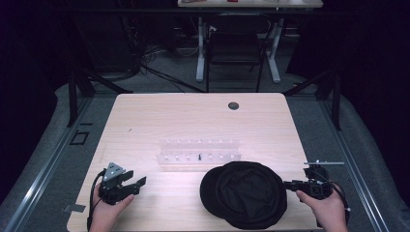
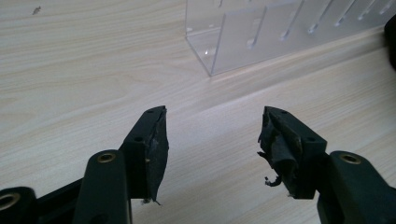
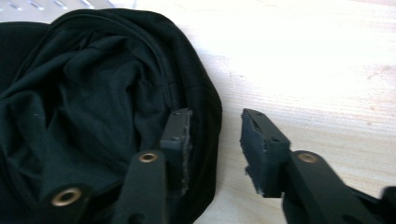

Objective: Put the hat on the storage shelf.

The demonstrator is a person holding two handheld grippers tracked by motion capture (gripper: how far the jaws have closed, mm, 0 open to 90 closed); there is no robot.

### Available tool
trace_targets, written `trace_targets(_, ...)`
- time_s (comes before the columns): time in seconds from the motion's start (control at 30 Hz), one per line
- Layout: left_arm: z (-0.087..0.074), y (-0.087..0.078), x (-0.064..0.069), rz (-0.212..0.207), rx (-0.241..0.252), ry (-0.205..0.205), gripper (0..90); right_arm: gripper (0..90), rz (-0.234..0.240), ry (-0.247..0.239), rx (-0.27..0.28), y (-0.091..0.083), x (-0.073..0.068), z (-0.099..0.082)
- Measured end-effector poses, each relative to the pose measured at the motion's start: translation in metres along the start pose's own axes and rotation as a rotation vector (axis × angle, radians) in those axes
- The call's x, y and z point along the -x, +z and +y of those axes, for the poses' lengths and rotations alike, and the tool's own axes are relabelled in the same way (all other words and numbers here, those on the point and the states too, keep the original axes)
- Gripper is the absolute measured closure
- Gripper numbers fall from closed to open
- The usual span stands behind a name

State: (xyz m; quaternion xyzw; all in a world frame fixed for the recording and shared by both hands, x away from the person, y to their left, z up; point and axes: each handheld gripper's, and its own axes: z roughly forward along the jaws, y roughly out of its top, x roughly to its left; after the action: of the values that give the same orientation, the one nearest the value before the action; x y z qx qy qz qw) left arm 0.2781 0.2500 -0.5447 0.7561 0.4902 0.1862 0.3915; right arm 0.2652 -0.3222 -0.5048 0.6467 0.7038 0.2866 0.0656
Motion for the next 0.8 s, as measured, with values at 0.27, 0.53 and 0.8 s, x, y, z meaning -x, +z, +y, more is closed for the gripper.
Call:
trace_targets(0.27,0.0012,-0.0058,-0.0034,-0.015,0.033,-0.025,43.9,62.3,0.008,-0.001,-0.024,0.0029,-0.0005,-0.0025)
trace_targets(0.53,-0.0011,-0.0071,-0.0079,-0.032,0.036,-0.045,45.2,62.4,0.006,0.004,-0.026,0.0025,-0.0021,-0.0008)
trace_targets(0.8,-0.0023,-0.0053,-0.008,-0.045,0.016,-0.043,45.2,66.1,0.005,0.006,-0.078,0.0064,-0.0052,0.003)
